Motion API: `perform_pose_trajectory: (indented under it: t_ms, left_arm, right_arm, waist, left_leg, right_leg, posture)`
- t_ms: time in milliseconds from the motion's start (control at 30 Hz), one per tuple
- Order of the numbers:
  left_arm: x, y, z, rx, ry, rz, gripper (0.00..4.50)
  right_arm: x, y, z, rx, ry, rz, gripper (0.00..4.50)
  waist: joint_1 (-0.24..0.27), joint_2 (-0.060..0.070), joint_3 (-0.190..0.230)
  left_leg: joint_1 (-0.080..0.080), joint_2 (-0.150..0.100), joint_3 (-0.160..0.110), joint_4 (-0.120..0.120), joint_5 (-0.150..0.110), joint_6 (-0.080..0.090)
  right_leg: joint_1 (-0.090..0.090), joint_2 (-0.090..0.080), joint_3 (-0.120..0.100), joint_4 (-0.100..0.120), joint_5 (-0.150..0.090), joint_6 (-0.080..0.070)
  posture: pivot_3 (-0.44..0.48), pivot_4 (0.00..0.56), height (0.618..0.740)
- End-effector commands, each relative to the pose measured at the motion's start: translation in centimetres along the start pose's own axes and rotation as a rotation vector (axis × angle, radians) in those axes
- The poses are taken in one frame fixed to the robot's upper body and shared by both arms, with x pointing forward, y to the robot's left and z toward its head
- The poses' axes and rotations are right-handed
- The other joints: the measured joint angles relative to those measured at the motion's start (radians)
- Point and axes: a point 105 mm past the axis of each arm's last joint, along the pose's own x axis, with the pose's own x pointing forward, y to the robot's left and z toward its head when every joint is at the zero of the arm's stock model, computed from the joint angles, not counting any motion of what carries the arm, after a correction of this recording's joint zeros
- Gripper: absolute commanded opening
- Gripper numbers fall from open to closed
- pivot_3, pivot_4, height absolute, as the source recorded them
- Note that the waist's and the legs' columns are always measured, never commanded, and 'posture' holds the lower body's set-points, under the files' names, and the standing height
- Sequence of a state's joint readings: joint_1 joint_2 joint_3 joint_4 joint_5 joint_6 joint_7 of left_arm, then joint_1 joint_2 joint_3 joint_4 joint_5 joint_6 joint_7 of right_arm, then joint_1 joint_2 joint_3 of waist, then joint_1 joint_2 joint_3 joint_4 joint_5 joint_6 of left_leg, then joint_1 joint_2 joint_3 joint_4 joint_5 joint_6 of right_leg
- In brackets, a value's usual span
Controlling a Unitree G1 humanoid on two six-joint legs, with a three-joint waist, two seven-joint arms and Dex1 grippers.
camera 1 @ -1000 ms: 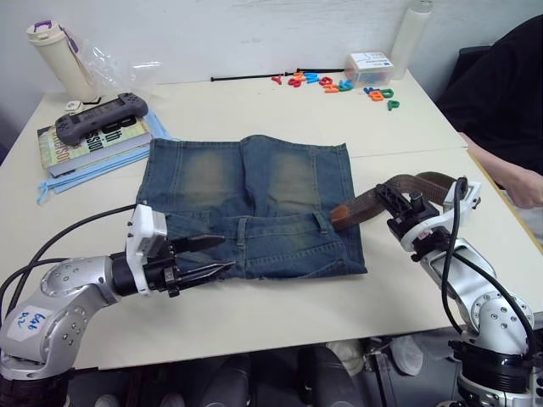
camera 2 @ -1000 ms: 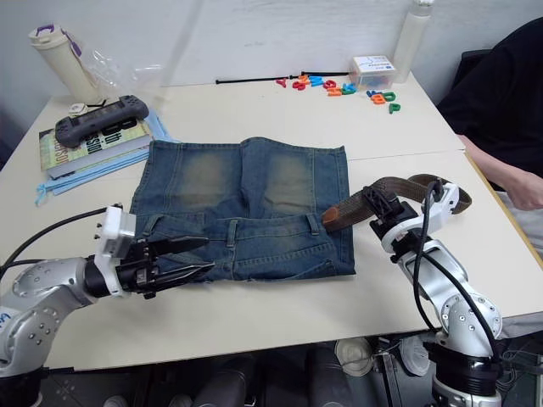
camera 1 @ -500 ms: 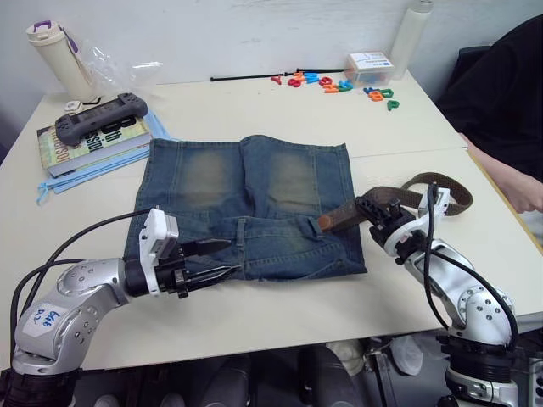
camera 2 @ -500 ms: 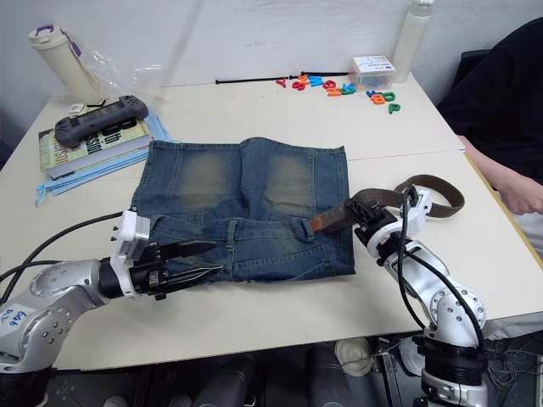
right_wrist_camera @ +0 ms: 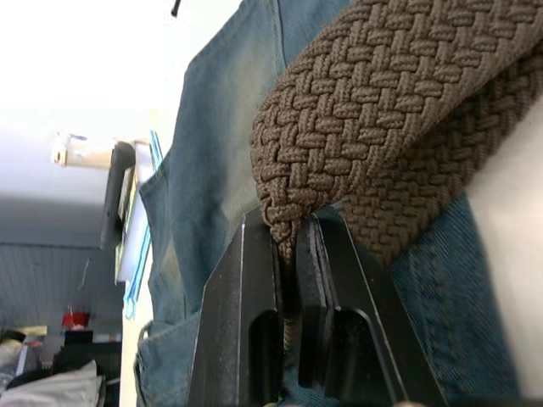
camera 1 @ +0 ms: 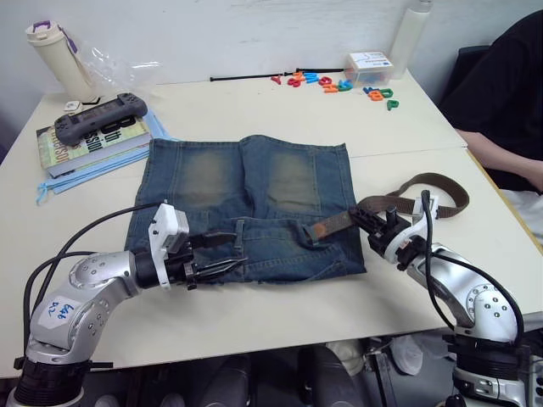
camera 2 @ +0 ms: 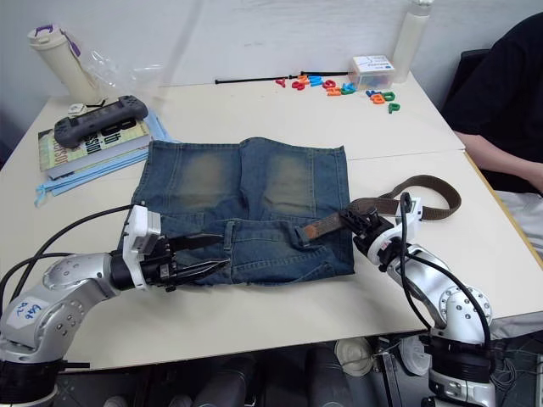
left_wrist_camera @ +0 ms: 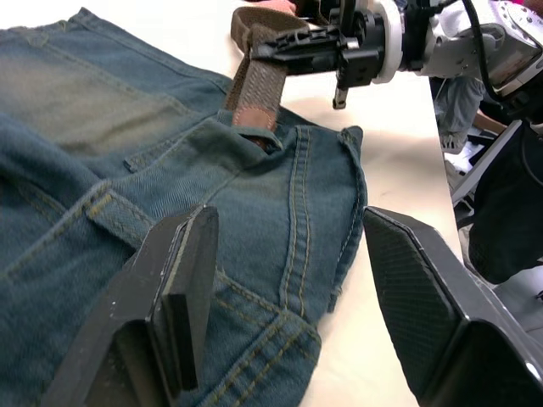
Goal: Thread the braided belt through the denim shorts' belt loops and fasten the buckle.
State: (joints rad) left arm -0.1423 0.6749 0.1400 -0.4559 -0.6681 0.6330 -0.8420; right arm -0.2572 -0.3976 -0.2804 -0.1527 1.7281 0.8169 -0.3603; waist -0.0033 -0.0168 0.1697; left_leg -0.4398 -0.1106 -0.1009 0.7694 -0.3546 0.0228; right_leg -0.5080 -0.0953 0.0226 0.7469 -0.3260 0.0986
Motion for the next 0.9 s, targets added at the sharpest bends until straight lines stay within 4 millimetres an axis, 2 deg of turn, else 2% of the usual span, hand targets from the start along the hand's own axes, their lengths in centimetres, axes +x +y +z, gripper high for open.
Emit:
perform_pose_trajectory:
  t_ms: [33, 133, 400, 733, 900]
  left_arm:
    - [0.1, 0.0, 0.4, 0.021, -0.018, 0.002, 3.01]
    - [0.1, 0.1, 0.5, 0.024, -0.02, 0.003, 3.01]
    - [0.5, 0.0, 0.5, 0.029, -0.024, 0.007, 3.01]
    - [1.9, -0.2, 0.8, -0.014, -0.035, -0.012, 3.01]
    - [2.8, -0.9, 0.3, -0.046, -0.024, -0.039, 3.01]
  right_arm:
    - [0.3, 1.2, -0.9, -0.018, 0.043, 0.06, 0.0]
    - [0.3, 0.6, -1.0, -0.02, 0.044, 0.037, 0.0]
    - [-0.6, -0.1, 1.9, -0.066, -0.01, 0.006, 0.0]
    - [0.7, 0.5, -1.5, -0.097, 0.095, 0.052, 0.0]
    - [1.5, 0.0, -2.1, -0.145, 0.109, 0.034, 0.0]
  waist:
    - [0.0, 0.0, 0.0]
    - [0.001, 0.0, 0.0]
    - [0.003, 0.0, 0.0]
    - [0.002, 0.0, 0.0]
    - [0.001, 0.0, 0.0]
  left_leg:
    - [0.0, 0.0, 0.0, 0.0, 0.0, 0.0]
    - [0.0, 0.0, 0.0, 0.0, 0.0, 0.0]
    - [0.0, 0.0, 0.0, 0.0, 0.0, 0.0]
    - [0.0, 0.0, 0.0, 0.0, 0.0, 0.0]
    - [0.0, 0.0, 0.0, 0.0, 0.0, 0.0]
  right_leg:
    - [0.0, 0.0, 0.0, 0.0, 0.0, 0.0]
    - [0.0, 0.0, 0.0, 0.0, 0.0, 0.0]
    - [0.0, 0.0, 0.0, 0.0, 0.0, 0.0]
    - [0.0, 0.0, 0.0, 0.0, 0.0, 0.0]
    - [0.0, 0.0, 0.0, -0.001, 0.0, 0.001]
  posture:
    - [0.0, 0.15, 0.659]
    - [0.0, 0.15, 0.659]
    - [0.0, 0.15, 0.659]
    - [0.0, 0.15, 0.659]
    - [0.0, 0.15, 0.659]
